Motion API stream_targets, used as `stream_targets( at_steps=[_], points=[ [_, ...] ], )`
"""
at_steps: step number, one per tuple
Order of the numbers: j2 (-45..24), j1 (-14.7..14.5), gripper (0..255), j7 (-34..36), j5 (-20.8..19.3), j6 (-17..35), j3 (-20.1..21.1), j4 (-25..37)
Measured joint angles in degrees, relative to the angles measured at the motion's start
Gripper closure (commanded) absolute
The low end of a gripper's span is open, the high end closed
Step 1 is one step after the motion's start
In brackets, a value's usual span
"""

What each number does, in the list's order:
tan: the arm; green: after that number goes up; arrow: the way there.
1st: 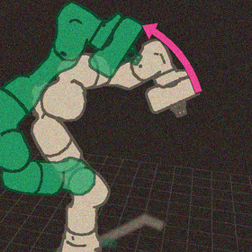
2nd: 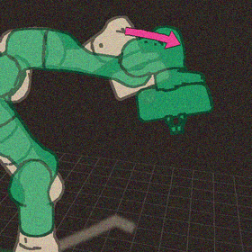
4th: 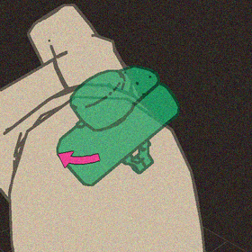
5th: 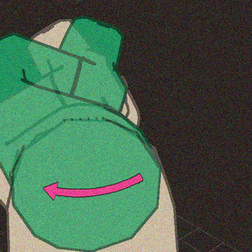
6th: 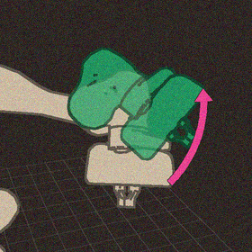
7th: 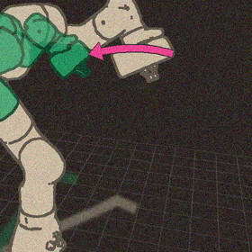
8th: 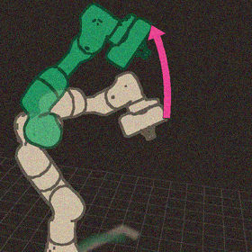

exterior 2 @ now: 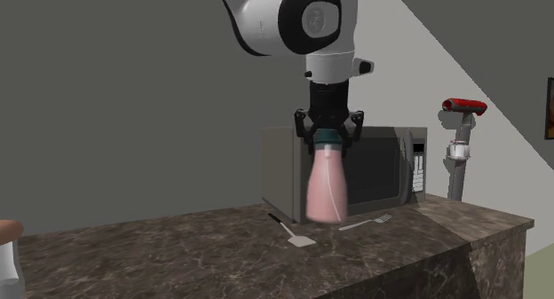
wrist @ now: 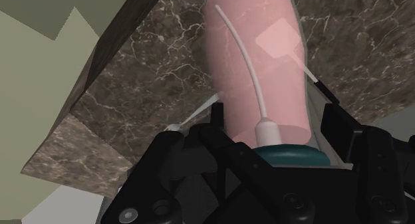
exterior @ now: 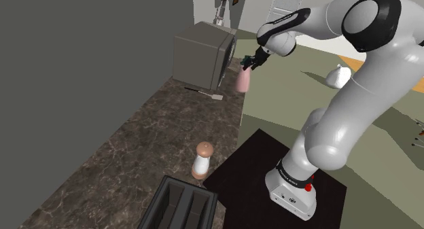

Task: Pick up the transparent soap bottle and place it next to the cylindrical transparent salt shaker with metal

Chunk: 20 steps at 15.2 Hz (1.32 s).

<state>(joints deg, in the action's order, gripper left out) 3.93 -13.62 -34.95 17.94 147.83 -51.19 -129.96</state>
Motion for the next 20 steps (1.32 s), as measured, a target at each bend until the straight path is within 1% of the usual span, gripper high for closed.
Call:
stream_targets(
  at_steps=[2,10,17,20],
  points=[
    [1.26,0.43,255,1.95,-2.40,-1.38,0.42,0.80],
    [5.15,2.03,255,7.50,-8.91,-6.65,2.44,3.97],
    [7.69,3.13,255,10.65,-12.42,-11.60,4.06,7.30],
    [8.22,3.35,255,11.53,-13.21,-13.81,4.54,9.16]
  ],
)
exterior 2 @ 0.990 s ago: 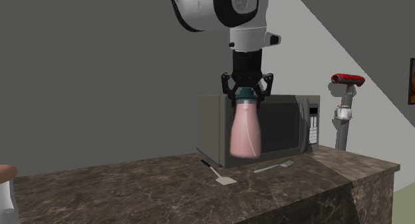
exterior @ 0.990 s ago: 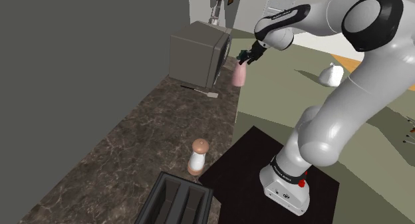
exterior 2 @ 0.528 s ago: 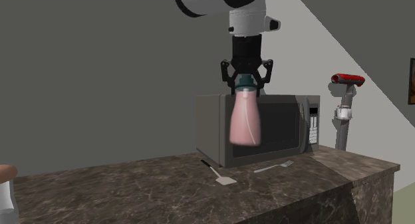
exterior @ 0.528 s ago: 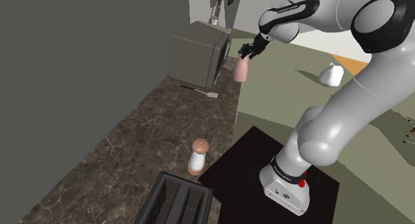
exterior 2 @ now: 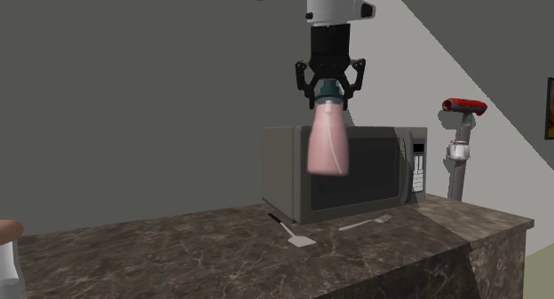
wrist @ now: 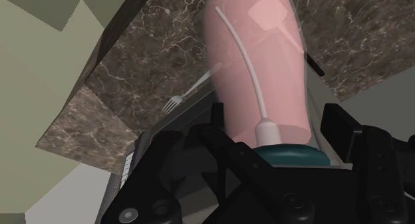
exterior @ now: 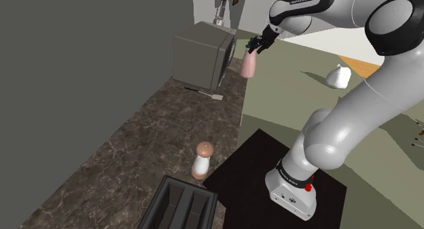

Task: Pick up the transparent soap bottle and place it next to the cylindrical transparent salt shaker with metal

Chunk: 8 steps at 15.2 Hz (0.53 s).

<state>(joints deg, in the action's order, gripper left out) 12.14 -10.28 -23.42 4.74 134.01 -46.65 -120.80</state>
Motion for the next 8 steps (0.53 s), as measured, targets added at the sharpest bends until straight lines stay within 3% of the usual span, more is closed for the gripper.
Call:
stream_targets(
  at_steps=[8],
  points=[
    [1.27,0.39,255,2.10,-1.72,-5.91,1.26,5.06]
  ],
)
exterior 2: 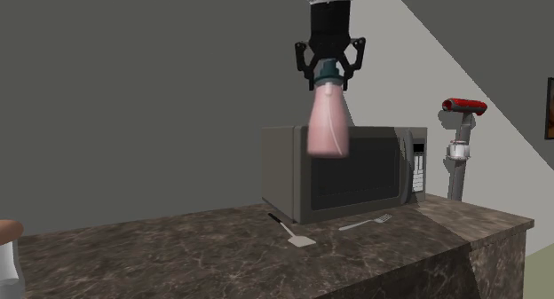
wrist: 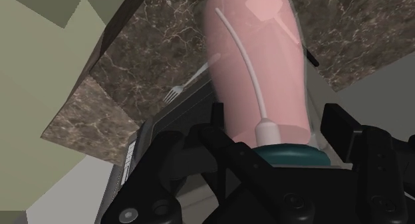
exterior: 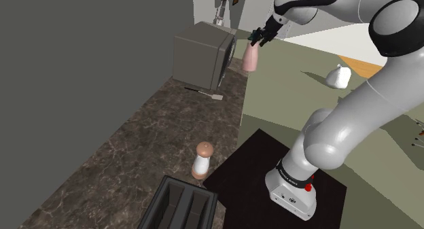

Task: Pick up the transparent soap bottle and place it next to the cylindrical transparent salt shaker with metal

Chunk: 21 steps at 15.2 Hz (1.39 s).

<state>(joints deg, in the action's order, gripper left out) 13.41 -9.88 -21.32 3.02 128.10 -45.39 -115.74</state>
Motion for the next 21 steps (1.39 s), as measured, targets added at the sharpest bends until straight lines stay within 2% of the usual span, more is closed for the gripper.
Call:
stream_targets(
  at_steps=[5,9,12,17,21],
  points=[
    [1.19,0.25,255,1.61,-1.25,-2.97,1.21,2.12],
    [8.42,2.34,255,9.00,-7.18,-2.36,7.90,-4.59],
    [13.13,3.79,255,14.41,-10.19,-2.49,12.98,-9.10],
    [20.02,5.47,255,22.44,-13.03,-2.38,20.67,-16.65],
    [24.84,5.97,255,28.35,-13.73,-3.56,26.52,-20.92]
  ],
)
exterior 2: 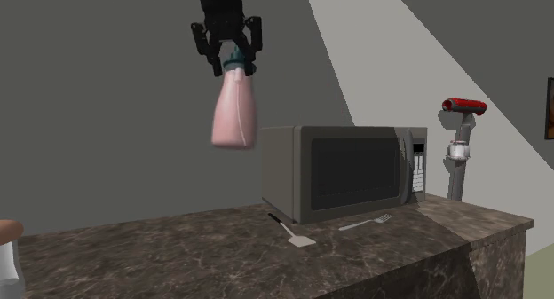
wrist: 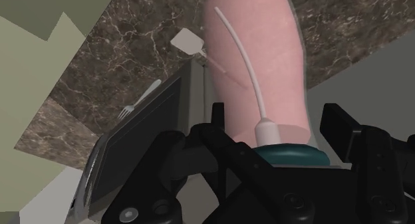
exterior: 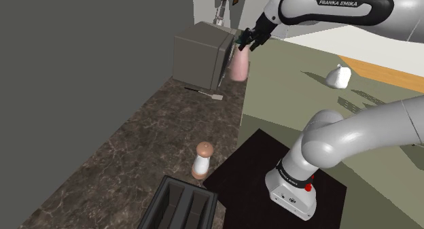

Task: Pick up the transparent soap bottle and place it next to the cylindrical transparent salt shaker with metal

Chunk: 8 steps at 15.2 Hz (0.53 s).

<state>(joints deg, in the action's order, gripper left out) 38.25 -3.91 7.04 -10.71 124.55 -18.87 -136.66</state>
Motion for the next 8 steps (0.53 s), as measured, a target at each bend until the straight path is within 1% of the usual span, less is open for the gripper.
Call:
stream_targets(
  at_steps=[3,8],
  points=[
    [3.19,-0.14,255,4.22,0.21,-1.35,4.27,-2.34],
    [7.04,-1.32,255,11.54,1.55,-2.80,11.51,-5.59]
  ],
)
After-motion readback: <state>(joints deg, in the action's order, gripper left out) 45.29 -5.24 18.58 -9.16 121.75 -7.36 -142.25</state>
